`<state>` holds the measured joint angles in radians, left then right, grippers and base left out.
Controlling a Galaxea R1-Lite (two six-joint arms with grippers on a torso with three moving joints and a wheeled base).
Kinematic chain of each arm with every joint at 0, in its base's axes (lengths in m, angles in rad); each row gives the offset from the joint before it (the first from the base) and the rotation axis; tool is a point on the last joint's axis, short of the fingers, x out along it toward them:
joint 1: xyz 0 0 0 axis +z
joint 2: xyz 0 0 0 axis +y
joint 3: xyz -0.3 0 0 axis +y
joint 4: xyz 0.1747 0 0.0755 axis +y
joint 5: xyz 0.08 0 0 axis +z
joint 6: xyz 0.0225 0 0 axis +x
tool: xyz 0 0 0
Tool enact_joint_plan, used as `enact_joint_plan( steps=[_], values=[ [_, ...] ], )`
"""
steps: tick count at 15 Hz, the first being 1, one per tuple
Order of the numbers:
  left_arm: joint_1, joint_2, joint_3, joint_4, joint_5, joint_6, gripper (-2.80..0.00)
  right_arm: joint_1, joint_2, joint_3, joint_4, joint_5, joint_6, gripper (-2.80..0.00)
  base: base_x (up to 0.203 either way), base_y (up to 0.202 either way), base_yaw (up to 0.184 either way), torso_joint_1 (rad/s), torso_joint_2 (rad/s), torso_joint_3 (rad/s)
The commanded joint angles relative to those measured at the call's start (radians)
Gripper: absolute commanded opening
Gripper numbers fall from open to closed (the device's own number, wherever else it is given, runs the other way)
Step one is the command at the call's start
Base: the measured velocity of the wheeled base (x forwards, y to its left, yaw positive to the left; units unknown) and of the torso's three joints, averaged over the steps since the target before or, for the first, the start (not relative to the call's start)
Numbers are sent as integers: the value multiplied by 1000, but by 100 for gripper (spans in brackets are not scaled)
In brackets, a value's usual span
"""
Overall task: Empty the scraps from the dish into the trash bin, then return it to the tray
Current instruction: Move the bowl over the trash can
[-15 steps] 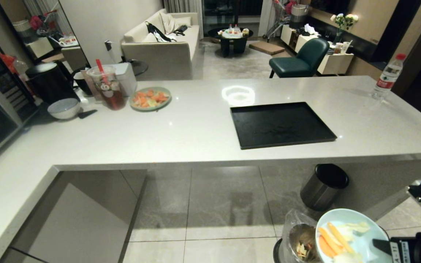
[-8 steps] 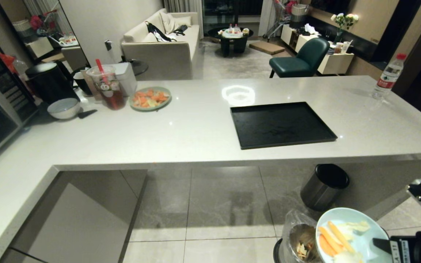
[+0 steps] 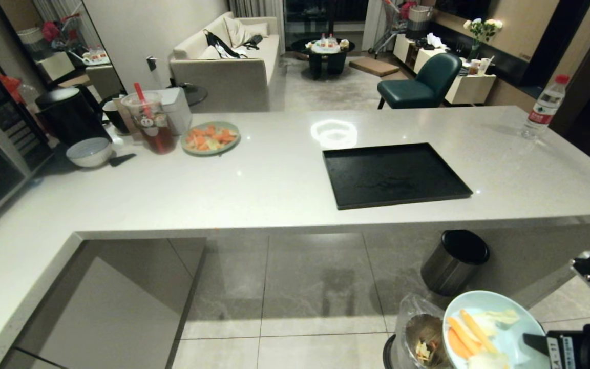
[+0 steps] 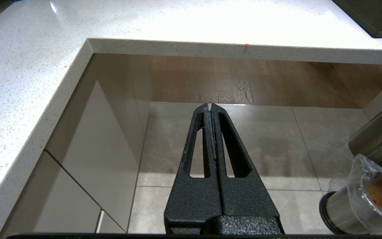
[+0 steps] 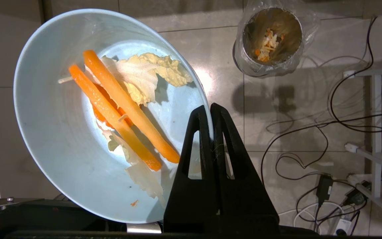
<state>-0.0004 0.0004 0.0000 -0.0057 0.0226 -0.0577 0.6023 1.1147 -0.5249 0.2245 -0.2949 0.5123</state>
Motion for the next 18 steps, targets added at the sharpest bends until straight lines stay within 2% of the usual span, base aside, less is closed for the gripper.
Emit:
enact_joint_plan(
  steps=[1,4,12,18],
  values=[
    [0,1,0,0,0,-1,-280,-1,2,9,4,-1,15,-280,0,0,0,-14,13,27],
    [0,0,0,0,0,-1,-280,1,2,40,4,-36,37,-280,0,0,0,-118,297,173],
    [0,0,0,0,0,-1,-280,26,-4,38,-2,-35,29,-280,0,0,0,-132,357,214],
    [-1,1,0,0,0,-1,-280,48,-6,36,-2,-35,26,-280,0,0,0,-180,521,341]
  ],
)
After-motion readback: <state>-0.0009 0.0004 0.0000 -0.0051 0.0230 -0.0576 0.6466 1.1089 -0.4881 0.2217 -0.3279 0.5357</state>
